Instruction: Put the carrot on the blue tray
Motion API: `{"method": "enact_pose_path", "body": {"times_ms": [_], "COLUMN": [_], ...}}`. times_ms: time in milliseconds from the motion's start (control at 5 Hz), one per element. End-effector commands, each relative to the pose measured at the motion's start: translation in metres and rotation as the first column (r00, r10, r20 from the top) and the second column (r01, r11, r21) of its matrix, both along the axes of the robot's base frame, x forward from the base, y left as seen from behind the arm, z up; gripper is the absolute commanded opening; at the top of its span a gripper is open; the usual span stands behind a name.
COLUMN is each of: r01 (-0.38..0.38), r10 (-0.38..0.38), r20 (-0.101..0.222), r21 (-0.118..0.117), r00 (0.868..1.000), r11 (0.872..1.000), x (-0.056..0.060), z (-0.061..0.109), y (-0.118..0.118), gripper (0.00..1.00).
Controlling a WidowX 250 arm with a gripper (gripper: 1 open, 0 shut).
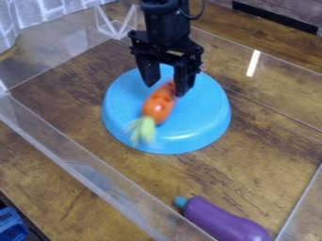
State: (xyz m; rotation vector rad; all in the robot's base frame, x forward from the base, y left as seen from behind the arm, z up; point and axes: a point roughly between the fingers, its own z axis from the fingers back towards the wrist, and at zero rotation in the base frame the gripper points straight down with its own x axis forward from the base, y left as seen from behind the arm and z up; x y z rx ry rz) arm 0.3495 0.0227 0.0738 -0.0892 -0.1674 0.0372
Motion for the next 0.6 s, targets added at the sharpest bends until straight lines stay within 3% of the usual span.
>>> {"method": "enact_pose_path", "body": {"times_ms": [0,200,400], "r01": [-0.008,0.000,-0.034], "r10": [0.008,-0.001,0.033], "r20": [0.028,0.022,0.027], "r21": [0.013,0.032,0.030], "r00": [1.000,1.000,0.999], "r11": [1.000,0.999,0.999], "x": [0.0058,0.0096,0.0078], "z": [0.0031,-0.0060,0.0016], "y": [0.0018,-0.0039,0.0060], "gripper": [1.00,1.00,1.00]}}
